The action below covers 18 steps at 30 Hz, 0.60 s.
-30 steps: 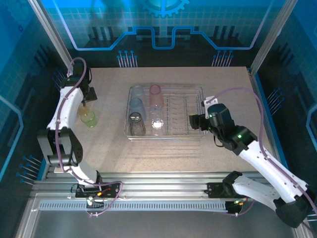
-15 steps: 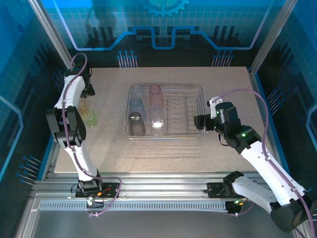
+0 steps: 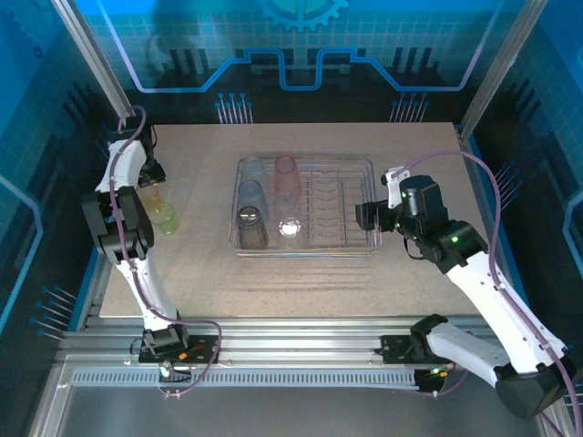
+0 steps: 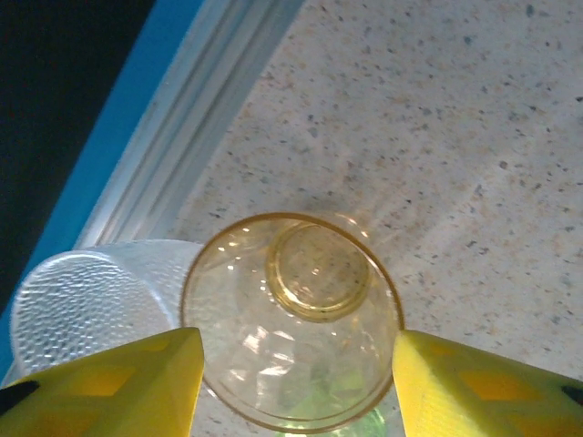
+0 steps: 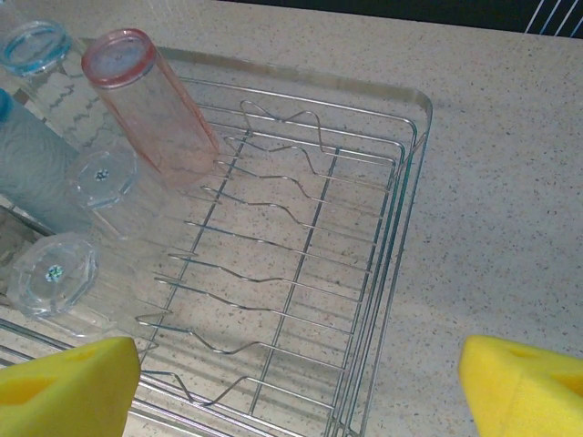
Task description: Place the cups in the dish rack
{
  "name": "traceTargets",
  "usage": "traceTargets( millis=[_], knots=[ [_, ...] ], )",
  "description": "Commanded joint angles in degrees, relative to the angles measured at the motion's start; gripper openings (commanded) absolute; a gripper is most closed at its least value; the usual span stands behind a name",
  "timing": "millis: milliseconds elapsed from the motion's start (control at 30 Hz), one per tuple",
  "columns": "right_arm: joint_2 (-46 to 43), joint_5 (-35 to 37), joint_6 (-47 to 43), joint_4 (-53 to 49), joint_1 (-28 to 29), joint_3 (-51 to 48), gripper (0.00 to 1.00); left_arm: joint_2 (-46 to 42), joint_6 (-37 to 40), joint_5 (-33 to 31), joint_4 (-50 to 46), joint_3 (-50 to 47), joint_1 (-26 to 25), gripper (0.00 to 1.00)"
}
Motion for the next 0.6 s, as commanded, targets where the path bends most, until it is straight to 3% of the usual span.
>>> traceTargets(
  millis=[0,567],
  knots=[
    [-0.92,0.0,2.16,-3.57,0.3,2.21,0.91,1.68,-1.07,3.25,0.12,2.18,-0.03,0.58],
    [1.41,2.64,4.77,-7.33,5.73,5.65,0.89,5.25,-0.44,10.11,0.83,4.16,1.88,0.48]
  ],
)
